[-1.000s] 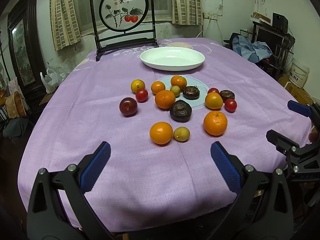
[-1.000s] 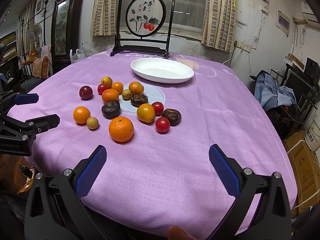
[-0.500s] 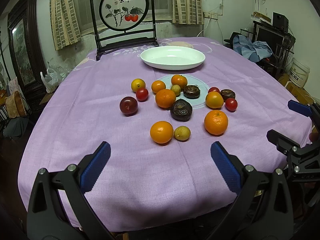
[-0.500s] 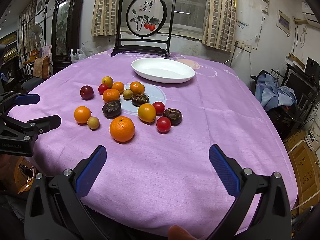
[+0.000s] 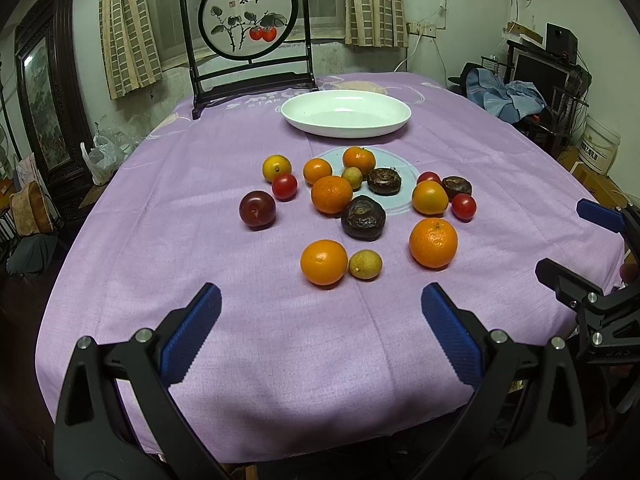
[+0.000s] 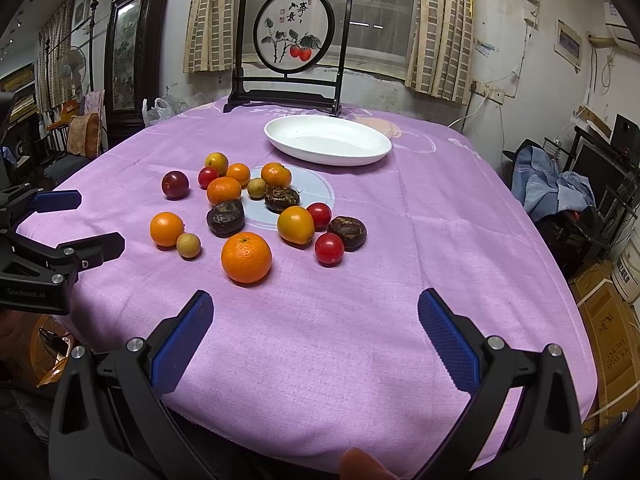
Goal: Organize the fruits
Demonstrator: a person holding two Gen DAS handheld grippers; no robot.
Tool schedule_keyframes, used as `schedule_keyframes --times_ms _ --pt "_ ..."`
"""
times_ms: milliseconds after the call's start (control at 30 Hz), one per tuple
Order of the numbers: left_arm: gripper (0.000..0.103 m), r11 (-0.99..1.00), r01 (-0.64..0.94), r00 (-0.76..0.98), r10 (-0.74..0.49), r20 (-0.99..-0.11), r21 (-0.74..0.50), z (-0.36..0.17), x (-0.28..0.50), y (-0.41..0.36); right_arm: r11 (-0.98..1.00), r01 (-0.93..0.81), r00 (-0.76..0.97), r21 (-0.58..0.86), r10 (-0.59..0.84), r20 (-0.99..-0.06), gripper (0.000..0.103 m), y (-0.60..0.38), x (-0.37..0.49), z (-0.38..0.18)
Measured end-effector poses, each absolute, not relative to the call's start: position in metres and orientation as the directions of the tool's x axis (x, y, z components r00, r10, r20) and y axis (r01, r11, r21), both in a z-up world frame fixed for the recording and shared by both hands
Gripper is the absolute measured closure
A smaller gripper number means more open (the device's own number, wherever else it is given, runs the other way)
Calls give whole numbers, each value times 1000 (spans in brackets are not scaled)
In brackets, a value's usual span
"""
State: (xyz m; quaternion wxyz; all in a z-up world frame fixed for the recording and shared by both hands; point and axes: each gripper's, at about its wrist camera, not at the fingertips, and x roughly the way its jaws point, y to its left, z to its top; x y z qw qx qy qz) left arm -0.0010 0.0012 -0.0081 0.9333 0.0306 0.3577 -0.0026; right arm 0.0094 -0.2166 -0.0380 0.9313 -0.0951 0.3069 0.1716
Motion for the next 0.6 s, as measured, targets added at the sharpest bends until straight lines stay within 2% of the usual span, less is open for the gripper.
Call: schedule_keyframes --times_ms 433,600 --pt "2 998 27 743 17 -669 56 -11 -1 2 917 -398 732 -26 301 -611 1 -216 15 -40" --pt "2 998 30 745 13 -667 53 -15 -3 4 889 -455 673 55 383 -633 1 -209 23 -52"
